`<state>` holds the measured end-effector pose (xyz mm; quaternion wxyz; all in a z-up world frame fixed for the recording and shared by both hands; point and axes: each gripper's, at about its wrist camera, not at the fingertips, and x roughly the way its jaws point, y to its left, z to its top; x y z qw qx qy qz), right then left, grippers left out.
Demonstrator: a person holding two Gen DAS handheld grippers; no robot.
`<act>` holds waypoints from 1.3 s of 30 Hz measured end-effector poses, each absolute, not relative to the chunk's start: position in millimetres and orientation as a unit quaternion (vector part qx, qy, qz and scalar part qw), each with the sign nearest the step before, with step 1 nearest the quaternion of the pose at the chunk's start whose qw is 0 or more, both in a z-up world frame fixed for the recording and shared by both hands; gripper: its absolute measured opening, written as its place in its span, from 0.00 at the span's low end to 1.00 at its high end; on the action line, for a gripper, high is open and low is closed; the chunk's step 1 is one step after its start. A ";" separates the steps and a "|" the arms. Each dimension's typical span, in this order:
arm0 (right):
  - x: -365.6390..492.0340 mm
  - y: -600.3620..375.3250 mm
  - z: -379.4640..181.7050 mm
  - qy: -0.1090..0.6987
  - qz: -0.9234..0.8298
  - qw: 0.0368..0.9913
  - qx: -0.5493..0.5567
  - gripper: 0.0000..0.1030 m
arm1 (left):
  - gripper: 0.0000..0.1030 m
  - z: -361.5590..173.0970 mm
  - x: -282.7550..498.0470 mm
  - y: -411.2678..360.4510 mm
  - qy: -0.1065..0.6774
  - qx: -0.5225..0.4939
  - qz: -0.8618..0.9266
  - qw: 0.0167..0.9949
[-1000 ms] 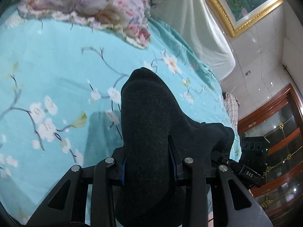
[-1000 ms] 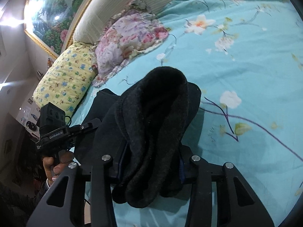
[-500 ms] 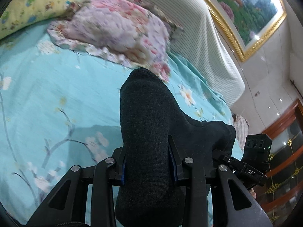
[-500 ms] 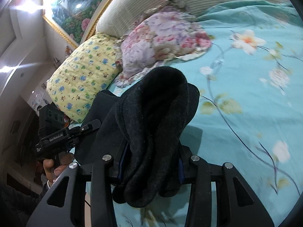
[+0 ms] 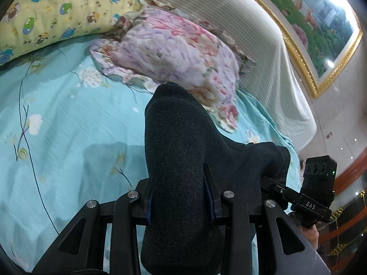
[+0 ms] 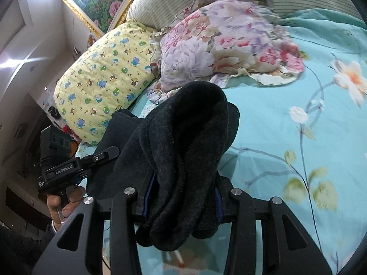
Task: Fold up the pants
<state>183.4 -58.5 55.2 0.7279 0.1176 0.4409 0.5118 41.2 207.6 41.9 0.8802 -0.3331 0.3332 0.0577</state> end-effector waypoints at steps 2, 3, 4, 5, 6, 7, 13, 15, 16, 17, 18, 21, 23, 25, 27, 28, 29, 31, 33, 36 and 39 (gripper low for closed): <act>190.6 -47.8 52.6 0.443 0.515 0.725 0.113 0.42 | 0.33 37.2 45.0 215.4 0.334 -0.335 0.066 0.879; 194.7 -41.6 50.6 0.445 0.517 0.723 0.111 0.42 | 0.33 35.5 45.4 217.1 0.334 -0.335 0.069 0.878; 197.2 -37.3 49.0 0.445 0.518 0.722 0.109 0.42 | 0.33 32.4 47.6 221.2 0.336 -0.336 0.073 0.877; 200.5 -32.6 46.4 0.446 0.519 0.721 0.106 0.42 | 0.33 30.7 49.3 222.4 0.337 -0.336 0.077 0.876; 203.3 -28.9 44.0 0.448 0.521 0.719 0.105 0.42 | 0.33 28.4 50.6 224.4 0.338 -0.337 0.079 0.875; 205.4 -25.9 41.9 0.449 0.521 0.718 0.103 0.42 | 0.33 25.9 51.8 226.0 0.339 -0.336 0.081 0.875; 216.1 -12.6 25.3 0.461 0.521 0.712 0.093 0.44 | 0.34 8.3 56.8 232.4 0.352 -0.339 0.090 0.868; 217.7 -12.0 21.3 0.462 0.522 0.711 0.091 0.46 | 0.38 3.7 58.0 233.7 0.355 -0.340 0.093 0.866; 218.3 -11.6 19.3 0.463 0.521 0.712 0.089 0.48 | 0.39 0.4 59.3 234.7 0.358 -0.340 0.095 0.864; 218.7 -11.7 17.5 0.463 0.520 0.713 0.086 0.50 | 0.41 -0.9 59.0 234.9 0.359 -0.341 0.095 0.863; 218.8 -11.5 16.2 0.463 0.519 0.714 0.084 0.51 | 0.43 -2.7 59.4 235.4 0.361 -0.341 0.096 0.863; 221.1 -13.9 9.8 0.463 0.513 0.719 0.079 0.56 | 0.48 -4.3 59.8 235.1 0.361 -0.334 0.099 0.865; 222.3 -15.6 6.7 0.464 0.510 0.719 0.081 0.58 | 0.53 -4.1 61.2 233.8 0.364 -0.325 0.101 0.867; 223.2 -17.6 3.4 0.463 0.505 0.723 0.081 0.65 | 0.58 -3.6 60.5 233.0 0.367 -0.317 0.109 0.868; 223.4 -18.9 1.8 0.464 0.501 0.726 0.083 0.66 | 0.59 -1.9 58.9 233.2 0.366 -0.315 0.111 0.869; 223.3 -19.5 1.9 0.465 0.501 0.725 0.087 0.66 | 0.60 -0.1 57.6 233.2 0.366 -0.313 0.114 0.869; 222.6 -19.7 2.6 0.465 0.499 0.725 0.088 0.67 | 0.62 1.3 56.1 233.2 0.365 -0.312 0.116 0.869; 220.3 -20.8 6.5 0.463 0.496 0.730 0.085 0.69 | 0.64 3.6 53.0 233.0 0.366 -0.311 0.120 0.869; 217.9 -22.8 11.9 0.460 0.489 0.736 0.082 0.74 | 0.65 6.2 49.2 231.8 0.367 -0.309 0.124 0.869; 215.2 -28.8 21.2 0.447 0.481 0.750 0.085 0.82 | 0.72 11.2 42.2 228.2 0.366 -0.302 0.130 0.871; 211.1 -36.3 30.8 0.434 0.479 0.757 0.094 0.88 | 0.75 16.6 34.0 222.6 0.363 -0.289 0.143 0.874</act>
